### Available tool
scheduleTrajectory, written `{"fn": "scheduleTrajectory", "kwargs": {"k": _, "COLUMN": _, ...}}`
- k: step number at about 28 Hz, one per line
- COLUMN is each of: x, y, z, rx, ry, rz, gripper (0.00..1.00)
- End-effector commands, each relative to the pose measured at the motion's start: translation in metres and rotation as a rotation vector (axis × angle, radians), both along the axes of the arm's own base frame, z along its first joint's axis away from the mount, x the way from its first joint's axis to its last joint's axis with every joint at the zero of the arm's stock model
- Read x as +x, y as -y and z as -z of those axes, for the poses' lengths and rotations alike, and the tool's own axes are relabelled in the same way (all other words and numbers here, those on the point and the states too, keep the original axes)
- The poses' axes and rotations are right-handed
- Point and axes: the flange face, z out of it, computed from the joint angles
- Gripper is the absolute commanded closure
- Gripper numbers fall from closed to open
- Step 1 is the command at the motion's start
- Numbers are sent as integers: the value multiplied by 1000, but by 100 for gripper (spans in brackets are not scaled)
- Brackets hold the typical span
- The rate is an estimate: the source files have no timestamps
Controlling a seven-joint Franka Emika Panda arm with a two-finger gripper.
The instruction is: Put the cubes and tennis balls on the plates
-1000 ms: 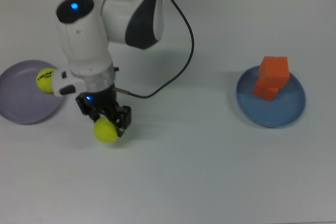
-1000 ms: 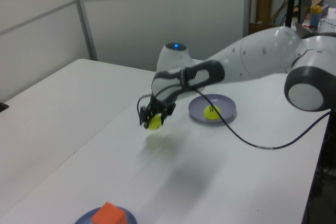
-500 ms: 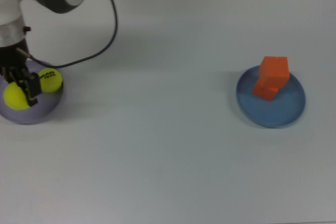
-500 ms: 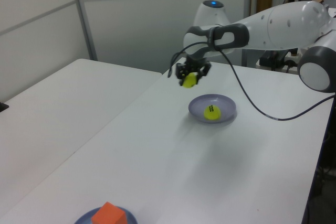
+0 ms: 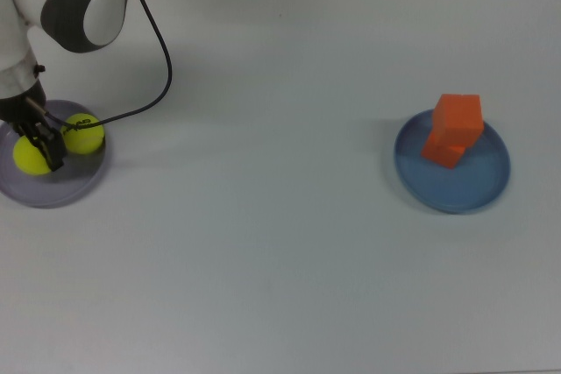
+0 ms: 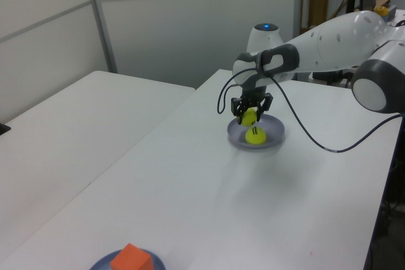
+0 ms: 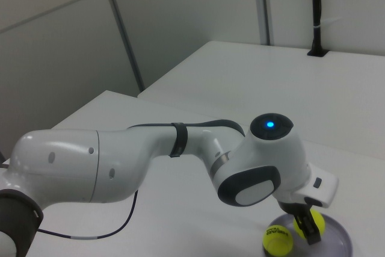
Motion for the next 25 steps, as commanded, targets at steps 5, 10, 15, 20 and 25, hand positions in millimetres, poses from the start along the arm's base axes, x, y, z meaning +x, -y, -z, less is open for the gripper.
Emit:
{"fn": "scheduleTrajectory", "kwargs": {"k": 5, "x": -9, "y": 4, "z": -1, "rx": 9, "ry": -63, "rz": -93, "gripper": 0}}
{"fn": "scheduleTrajectory", "kwargs": {"k": 10, "x": -22, "y": 8, "z": -40, "rx": 57, "ry": -80, "rz": -108, "gripper": 0}}
{"fn": "scheduleTrajectory", "kwargs": {"k": 15, "x": -42, "y": 1, "z": -124, "rx": 96, "ry": -40, "rz": -144, "gripper": 0}}
{"fn": "scheduleTrajectory", "kwargs": {"k": 20, "x": -62, "y": -19, "z": -195, "rx": 150, "ry": -17, "rz": -161, "gripper": 0}}
{"fn": "scheduleTrajectory", "kwargs": {"k": 25, "x": -84, "y": -61, "z": -240, "rx": 146, "ry": -36, "rz": -224, "gripper": 0}}
